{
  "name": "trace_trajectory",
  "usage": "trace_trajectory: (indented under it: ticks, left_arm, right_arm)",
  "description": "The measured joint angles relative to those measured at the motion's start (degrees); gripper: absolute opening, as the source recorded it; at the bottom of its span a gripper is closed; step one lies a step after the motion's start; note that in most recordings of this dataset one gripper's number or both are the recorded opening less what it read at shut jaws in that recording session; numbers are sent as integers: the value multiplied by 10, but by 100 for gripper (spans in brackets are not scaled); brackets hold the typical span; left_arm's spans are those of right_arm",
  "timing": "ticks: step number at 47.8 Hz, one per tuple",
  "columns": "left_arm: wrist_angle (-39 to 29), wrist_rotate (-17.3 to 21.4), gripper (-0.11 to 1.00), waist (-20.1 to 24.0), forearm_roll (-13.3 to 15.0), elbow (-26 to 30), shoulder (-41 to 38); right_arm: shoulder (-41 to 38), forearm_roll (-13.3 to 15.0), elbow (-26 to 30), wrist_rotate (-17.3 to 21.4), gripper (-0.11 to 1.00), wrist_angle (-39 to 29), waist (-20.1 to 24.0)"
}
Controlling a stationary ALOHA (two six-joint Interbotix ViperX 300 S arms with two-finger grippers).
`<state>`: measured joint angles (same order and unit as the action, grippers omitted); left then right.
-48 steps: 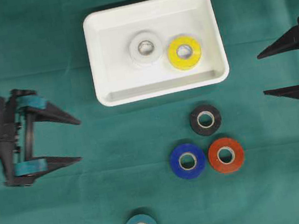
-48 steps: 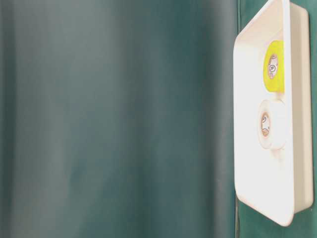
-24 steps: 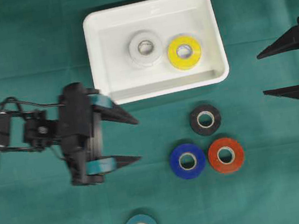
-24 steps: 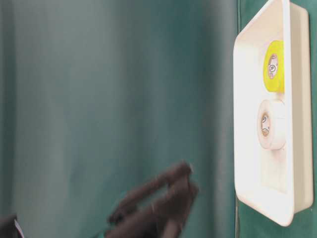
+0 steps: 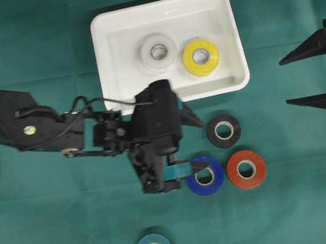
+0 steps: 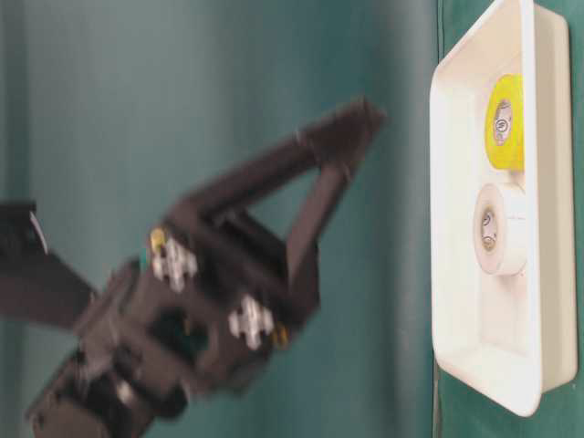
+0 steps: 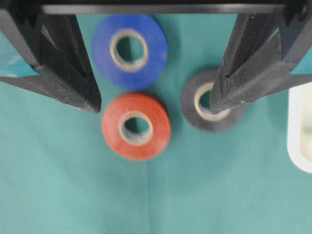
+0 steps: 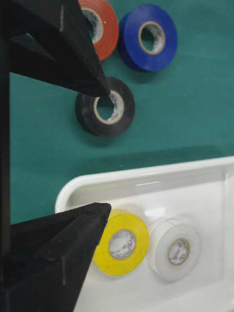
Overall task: Pick up the tape from a random location and place it into the white case.
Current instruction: 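Position the left gripper over the black tape roll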
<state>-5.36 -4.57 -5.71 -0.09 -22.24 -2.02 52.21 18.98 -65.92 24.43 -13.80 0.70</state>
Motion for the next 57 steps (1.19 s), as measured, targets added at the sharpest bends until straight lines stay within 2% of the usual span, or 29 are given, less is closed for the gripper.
trace_trajectory:
  ticks: [13, 23, 37, 47, 57]
  left_arm:
    - [-11, 13, 93, 18, -1, 67, -48]
    - [-50, 18, 94, 23, 0, 109, -73]
    - [-93, 17, 93, 25, 0, 121, -76]
    - [-190, 20, 94, 25, -1, 164, -85]
    - [-313, 51, 94, 25, -1, 243, -115]
  right_arm:
    - [-2, 0, 0, 0, 84, 0, 0]
    - [-6, 1, -1, 0, 84, 4, 0]
    - [-9, 0, -2, 0, 84, 5, -1]
    - [-8, 0, -2, 0, 84, 5, 0]
    - [-9, 0, -2, 0, 84, 5, 0]
